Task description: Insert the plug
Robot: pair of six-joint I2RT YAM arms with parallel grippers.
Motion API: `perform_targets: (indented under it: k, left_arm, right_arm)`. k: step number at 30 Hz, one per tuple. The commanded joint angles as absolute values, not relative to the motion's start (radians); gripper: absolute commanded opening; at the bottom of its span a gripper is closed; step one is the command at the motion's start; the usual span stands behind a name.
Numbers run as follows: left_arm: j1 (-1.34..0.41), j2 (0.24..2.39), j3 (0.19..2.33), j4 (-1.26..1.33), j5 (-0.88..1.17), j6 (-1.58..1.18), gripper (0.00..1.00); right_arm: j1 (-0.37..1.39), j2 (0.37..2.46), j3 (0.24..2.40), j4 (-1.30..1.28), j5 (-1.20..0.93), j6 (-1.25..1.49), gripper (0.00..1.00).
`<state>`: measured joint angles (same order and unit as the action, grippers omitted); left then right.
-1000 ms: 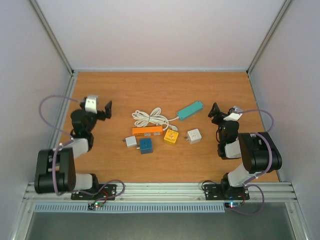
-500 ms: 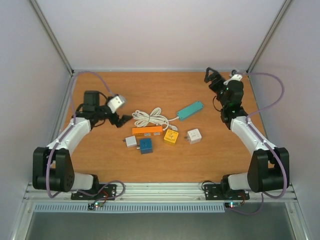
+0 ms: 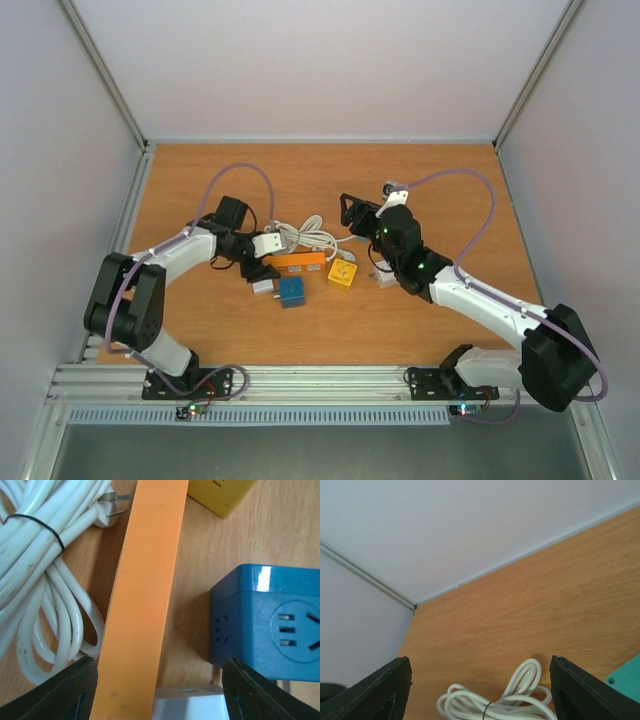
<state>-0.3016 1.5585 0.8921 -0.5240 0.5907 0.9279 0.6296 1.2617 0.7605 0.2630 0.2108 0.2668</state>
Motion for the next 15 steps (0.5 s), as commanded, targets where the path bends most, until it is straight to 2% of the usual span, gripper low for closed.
perform_targets:
  k: [1, 5, 8, 15]
  left_arm:
    - [-0.332, 1.605, 0.939, -0.537, 0.524, 0.961, 0.66]
    - [-0.340, 1.634, 0.953, -0.513, 0.493, 0.953, 0.58]
    - [-0.343, 1.649, 0.960, -0.503, 0.492, 0.946, 0.57]
    - [-0.349, 1.677, 0.968, -0.487, 0.477, 0.963, 0.64]
  right_arm:
    - [0.714, 1.201, 0.717, 0.288, 0.358, 0.220, 0.76]
    - [0.759, 1.172, 0.693, 0.301, 0.357, 0.221, 0.71]
    - [0.787, 1.156, 0.675, 0.313, 0.355, 0.221, 0.70]
    - [0.811, 1.096, 0.600, 0.372, 0.343, 0.243, 0.70]
